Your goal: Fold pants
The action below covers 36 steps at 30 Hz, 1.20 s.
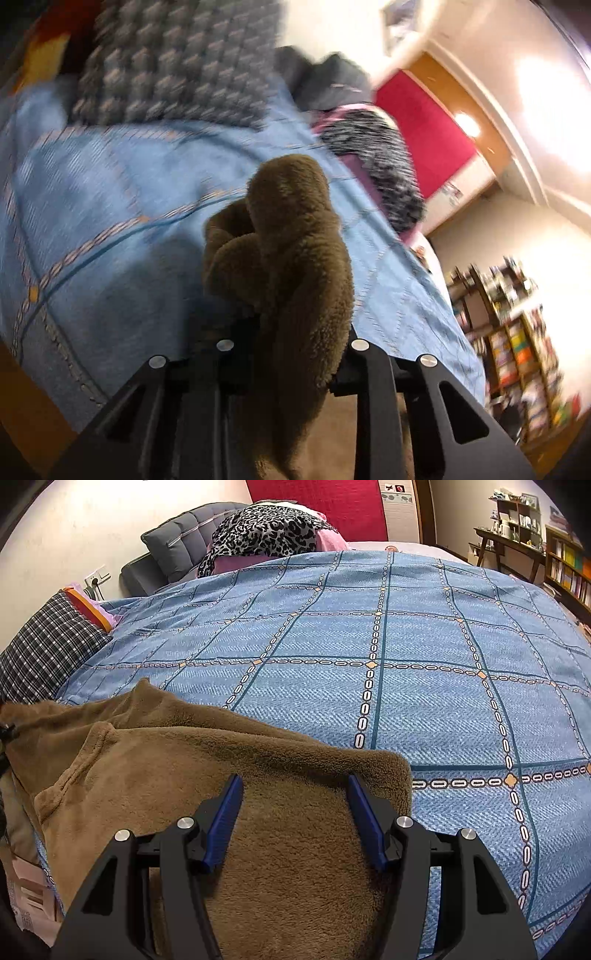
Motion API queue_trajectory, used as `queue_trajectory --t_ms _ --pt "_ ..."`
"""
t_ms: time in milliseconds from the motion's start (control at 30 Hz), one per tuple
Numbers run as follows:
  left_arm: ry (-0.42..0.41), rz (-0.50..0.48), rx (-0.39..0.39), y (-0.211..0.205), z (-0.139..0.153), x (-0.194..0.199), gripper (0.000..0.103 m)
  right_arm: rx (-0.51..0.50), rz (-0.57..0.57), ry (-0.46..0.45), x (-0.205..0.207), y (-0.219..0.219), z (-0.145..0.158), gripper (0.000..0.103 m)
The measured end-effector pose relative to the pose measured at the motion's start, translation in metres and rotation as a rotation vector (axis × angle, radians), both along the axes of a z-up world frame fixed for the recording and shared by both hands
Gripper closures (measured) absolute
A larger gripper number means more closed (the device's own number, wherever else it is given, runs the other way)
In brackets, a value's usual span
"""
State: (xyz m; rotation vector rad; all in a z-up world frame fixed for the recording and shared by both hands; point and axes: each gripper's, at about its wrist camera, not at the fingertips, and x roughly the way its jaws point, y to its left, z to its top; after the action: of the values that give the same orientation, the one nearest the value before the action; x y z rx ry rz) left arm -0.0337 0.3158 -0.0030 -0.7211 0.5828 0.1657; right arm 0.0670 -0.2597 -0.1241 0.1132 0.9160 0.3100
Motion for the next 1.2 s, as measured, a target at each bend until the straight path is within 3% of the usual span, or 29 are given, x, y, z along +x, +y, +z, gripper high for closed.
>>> queue_trajectory --t_ms 233,633,933,1200 --pt "-0.118 -0.248 0.246 -0.098 0.067 0.0 0.078 0.027 -0.001 -0.004 -0.001 -0.002 0.002 0.043" --pt "-0.197 -0.644 0.357 -0.264 0.101 0.001 0.079 0.126 -0.053 -0.051 -0.017 -0.022 0.025 0.042" --pt "-0.194 -0.835 0.359 -0.374 0.091 0.014 0.079 0.211 -0.112 -0.095 -0.036 -0.061 0.04 0.042" --pt "-0.077 -0.993 0.448 -0.446 0.04 0.024 0.079 0.282 -0.184 -0.042 -0.05 -0.1 0.02 0.042"
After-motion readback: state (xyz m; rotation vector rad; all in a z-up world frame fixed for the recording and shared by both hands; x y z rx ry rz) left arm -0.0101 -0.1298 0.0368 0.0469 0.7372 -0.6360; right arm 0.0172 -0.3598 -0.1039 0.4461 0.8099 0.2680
